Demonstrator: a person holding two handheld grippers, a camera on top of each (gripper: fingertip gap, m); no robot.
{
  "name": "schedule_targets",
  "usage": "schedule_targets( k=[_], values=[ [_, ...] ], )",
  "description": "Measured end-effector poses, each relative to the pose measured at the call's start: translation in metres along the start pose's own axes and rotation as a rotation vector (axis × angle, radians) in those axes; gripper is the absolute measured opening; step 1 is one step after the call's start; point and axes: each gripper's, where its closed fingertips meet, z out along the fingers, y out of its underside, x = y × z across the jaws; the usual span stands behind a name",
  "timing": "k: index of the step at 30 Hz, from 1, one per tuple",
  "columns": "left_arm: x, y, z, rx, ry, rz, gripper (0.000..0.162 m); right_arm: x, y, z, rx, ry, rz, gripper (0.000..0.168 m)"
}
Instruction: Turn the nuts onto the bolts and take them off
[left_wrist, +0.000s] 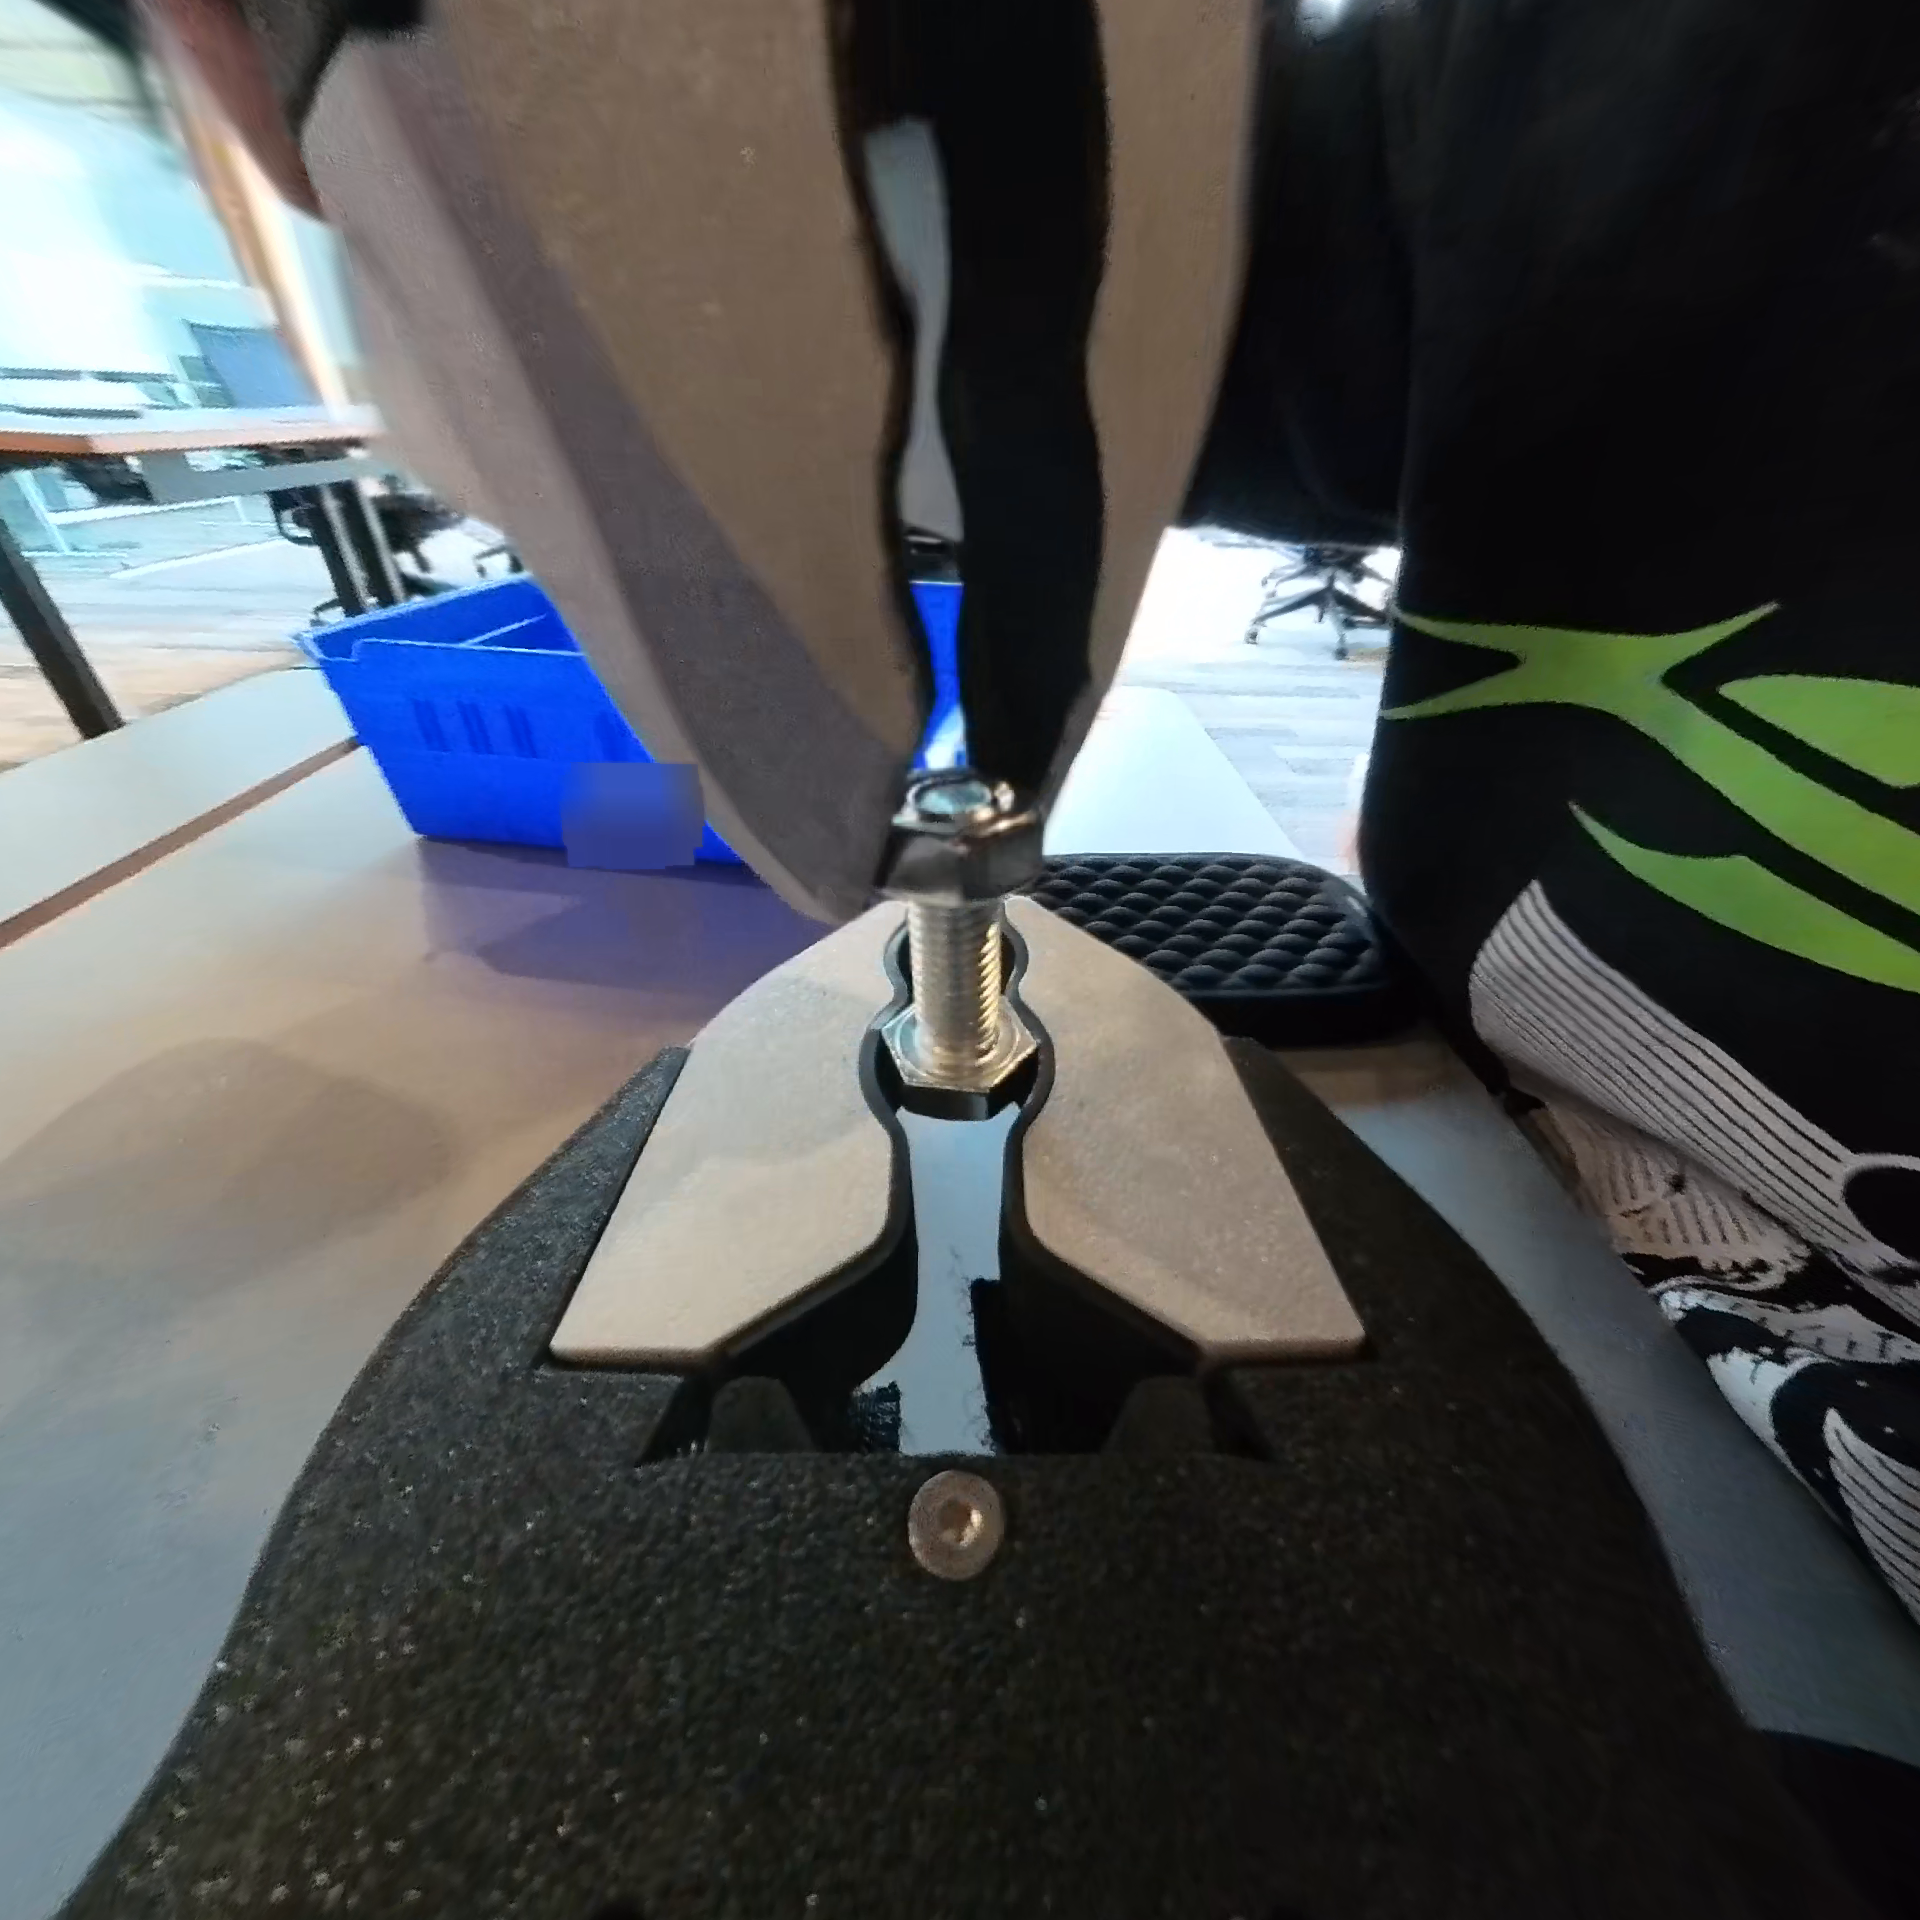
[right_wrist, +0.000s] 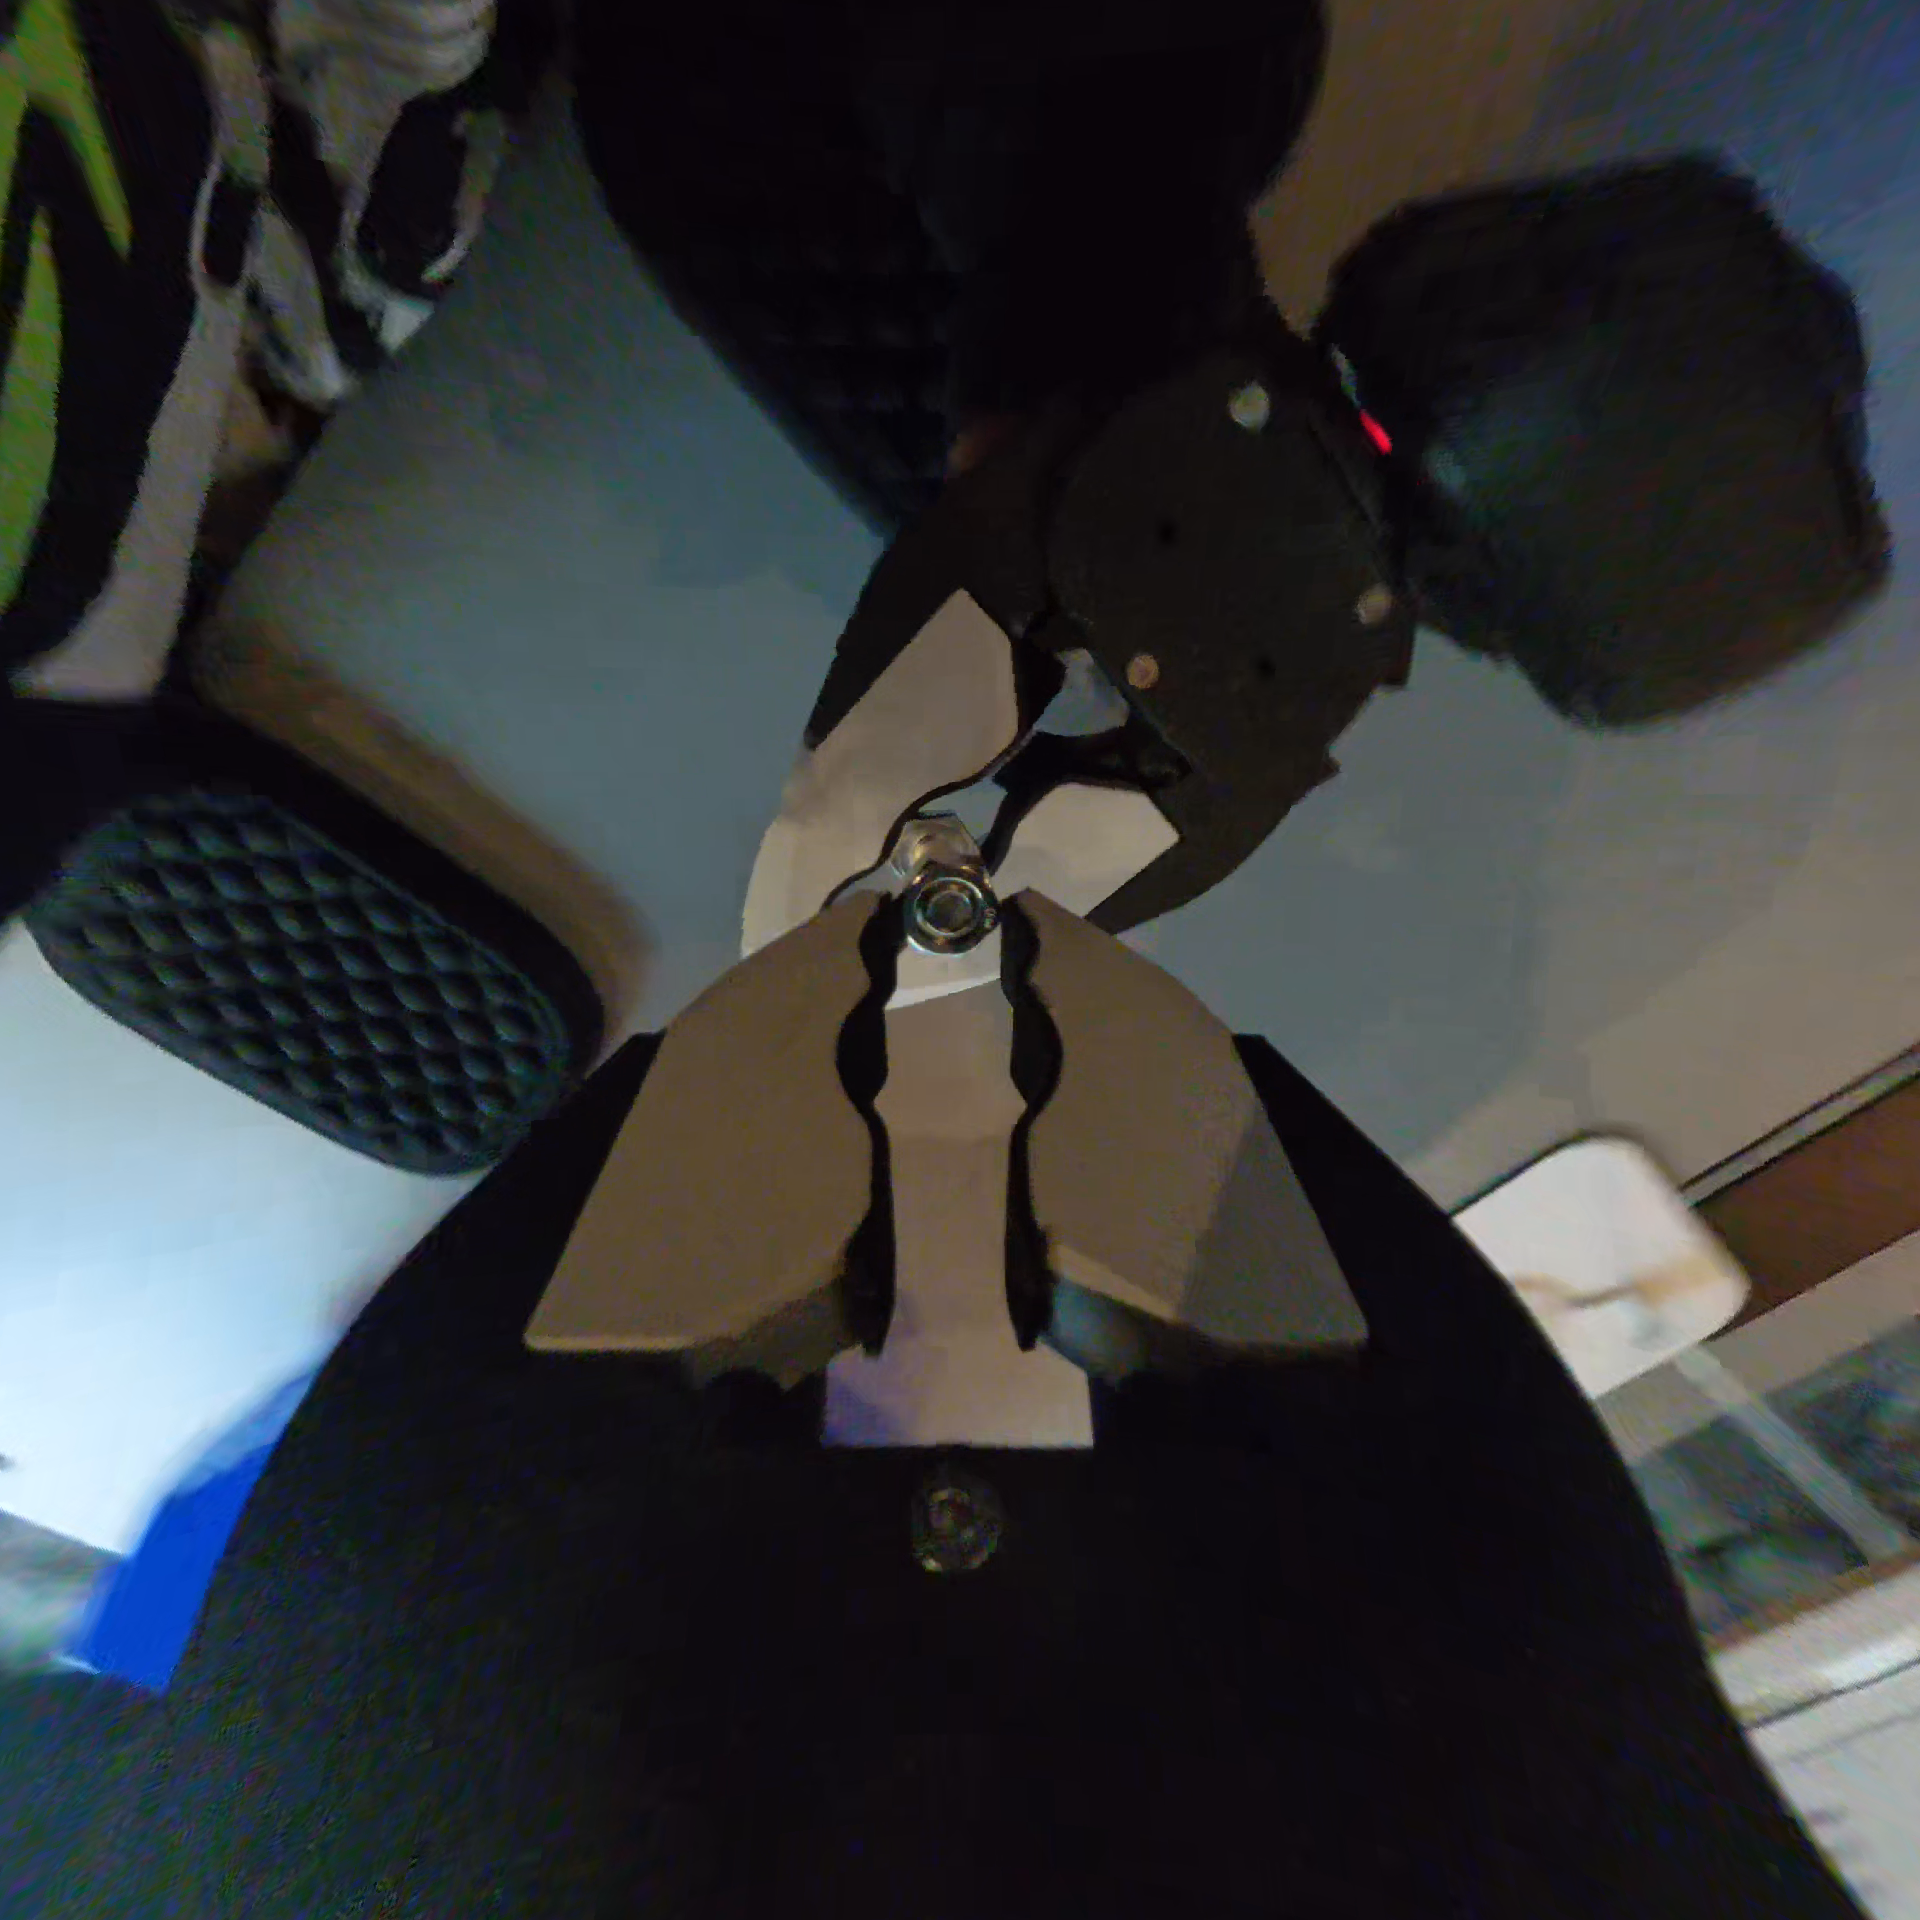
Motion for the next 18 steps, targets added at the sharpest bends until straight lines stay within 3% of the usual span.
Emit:
schedule_targets(
  k=[4, 7, 10, 11, 18],
  values=[
    [-0.004, 0.002, 0.000, -0.009, -0.028, 0.001, 0.012, 0.000, 0.002, 0.001, 0.008, 0.051, 0.527, 0.019],
    [0.000, 0.004, 0.003, -0.025, -0.015, 0.009, 0.012, -0.005, 0.003, 0.003, 0.014, 0.045, 0.607, 0.018],
    [0.000, 0.002, 0.002, -0.013, -0.006, 0.003, 0.012, -0.004, 0.001, 0.001, 0.030, 0.041, 0.565, 0.021],
    [0.000, 0.002, 0.002, -0.009, -0.003, -0.001, 0.012, -0.003, -0.002, -0.001, 0.049, 0.037, 0.515, 0.029],
    [0.005, 0.002, 0.003, -0.013, 0.027, 0.002, 0.012, -0.004, 0.000, -0.009, 0.017, 0.056, -0.107, 0.035]
  ],
)
